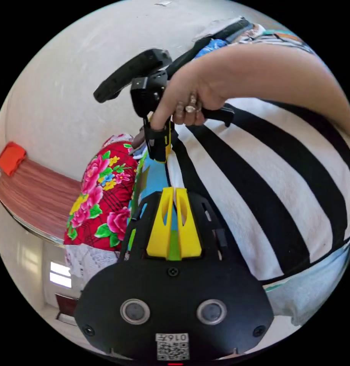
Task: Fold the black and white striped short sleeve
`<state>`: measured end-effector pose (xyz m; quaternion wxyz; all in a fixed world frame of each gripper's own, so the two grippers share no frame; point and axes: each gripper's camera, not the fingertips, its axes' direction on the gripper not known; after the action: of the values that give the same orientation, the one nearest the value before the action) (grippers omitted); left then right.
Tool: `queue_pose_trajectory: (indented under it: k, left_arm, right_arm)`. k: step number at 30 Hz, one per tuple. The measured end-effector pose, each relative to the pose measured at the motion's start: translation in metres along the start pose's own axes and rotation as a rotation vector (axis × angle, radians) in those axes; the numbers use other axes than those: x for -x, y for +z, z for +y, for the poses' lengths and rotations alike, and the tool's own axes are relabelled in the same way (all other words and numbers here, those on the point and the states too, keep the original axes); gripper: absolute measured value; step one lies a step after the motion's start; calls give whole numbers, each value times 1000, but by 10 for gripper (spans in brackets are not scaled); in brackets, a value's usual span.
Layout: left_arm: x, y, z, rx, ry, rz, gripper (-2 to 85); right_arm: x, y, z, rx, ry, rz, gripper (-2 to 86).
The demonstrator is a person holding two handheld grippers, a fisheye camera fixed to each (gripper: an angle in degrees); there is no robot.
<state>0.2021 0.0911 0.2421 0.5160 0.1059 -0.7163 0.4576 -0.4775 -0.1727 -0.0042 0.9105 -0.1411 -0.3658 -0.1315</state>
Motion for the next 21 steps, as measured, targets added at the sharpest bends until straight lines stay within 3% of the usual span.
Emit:
queue_pose_trajectory:
  k: [4, 7, 9, 12, 14, 18, 21]
  left_arm:
    - [70, 27, 43, -106, -236, 198, -7]
    - [137, 57, 101, -249, -589, 369, -9]
    - [178, 92, 141, -256, -760, 591, -9]
    - [194, 120, 156, -278, -752, 796, -10]
    - [189, 133, 149, -207, -652, 857, -10]
    - [177, 165, 145, -2, -552, 695, -10]
    - [191, 182, 163, -12, -610, 719, -10]
  right_arm:
    - [-5, 3, 33, -4, 3, -14, 51]
    - [-14, -2, 64, -54, 30, -87, 71]
    - [-22, -9, 85, -107, 64, -155, 78]
    - [-30, -21, 123, -177, 96, -212, 80]
    - [-19, -33, 152, -195, 48, -126, 57]
    - [11, -38, 194, -195, -56, -10, 14]
    - [31, -13, 222, -41, -128, 45, 2]
